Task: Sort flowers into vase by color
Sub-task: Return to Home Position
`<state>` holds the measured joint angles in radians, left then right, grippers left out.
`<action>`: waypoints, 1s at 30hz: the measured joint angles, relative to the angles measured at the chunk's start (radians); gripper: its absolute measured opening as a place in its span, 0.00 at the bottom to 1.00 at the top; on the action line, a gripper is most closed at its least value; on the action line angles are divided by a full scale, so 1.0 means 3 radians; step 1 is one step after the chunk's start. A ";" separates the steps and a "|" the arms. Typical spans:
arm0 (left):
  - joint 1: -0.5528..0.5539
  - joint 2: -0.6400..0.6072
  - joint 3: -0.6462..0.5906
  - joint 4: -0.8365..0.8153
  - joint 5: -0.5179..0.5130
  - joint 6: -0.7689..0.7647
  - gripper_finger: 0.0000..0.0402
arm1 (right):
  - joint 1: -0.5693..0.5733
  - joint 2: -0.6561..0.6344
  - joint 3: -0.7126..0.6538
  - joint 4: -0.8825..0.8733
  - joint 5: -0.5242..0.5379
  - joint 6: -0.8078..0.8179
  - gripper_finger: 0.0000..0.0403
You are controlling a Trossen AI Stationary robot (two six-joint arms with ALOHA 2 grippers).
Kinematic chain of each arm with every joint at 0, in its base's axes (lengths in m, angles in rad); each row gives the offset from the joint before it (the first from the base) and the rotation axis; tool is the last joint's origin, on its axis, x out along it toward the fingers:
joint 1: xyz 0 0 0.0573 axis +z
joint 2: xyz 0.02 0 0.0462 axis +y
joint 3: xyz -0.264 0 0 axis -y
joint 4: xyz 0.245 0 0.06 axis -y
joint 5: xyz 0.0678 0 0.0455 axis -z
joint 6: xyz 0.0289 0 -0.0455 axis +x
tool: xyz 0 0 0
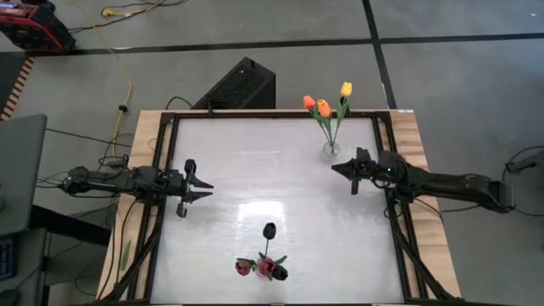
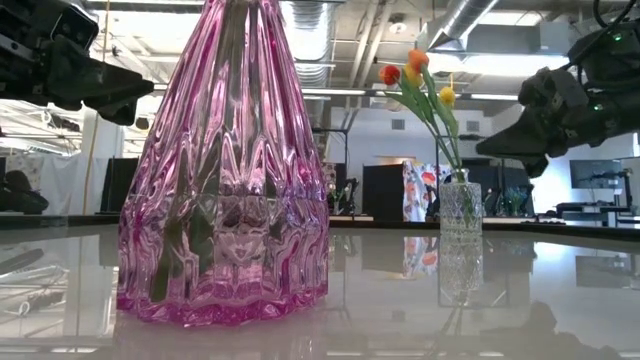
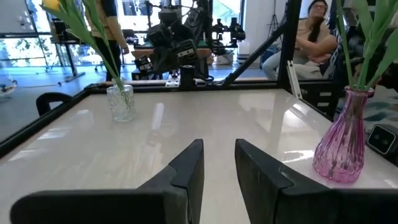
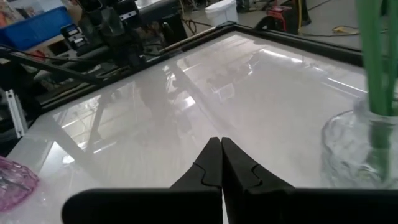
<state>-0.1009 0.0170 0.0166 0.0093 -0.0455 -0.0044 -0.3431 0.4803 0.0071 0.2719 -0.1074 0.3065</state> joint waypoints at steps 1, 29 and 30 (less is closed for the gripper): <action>0.0000 0.0000 0.0000 0.0000 -0.0002 0.0025 0.20 | -0.0018 -0.0114 0.0000 -0.0110 0.0000 -0.0001 0.05; 0.0000 0.0001 0.0001 -0.0005 0.0014 0.0029 0.20 | -0.0080 -0.0901 -0.0003 -0.0815 0.0212 -0.0439 0.12; 0.0000 0.0001 0.0001 -0.0005 0.0014 0.0029 0.20 | -0.0080 -0.0901 -0.0003 -0.0814 0.0212 -0.0439 0.12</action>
<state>-0.1009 0.0174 0.0170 0.0078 -0.0414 0.0044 -0.3672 0.2100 0.0060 0.0278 -0.0437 0.1749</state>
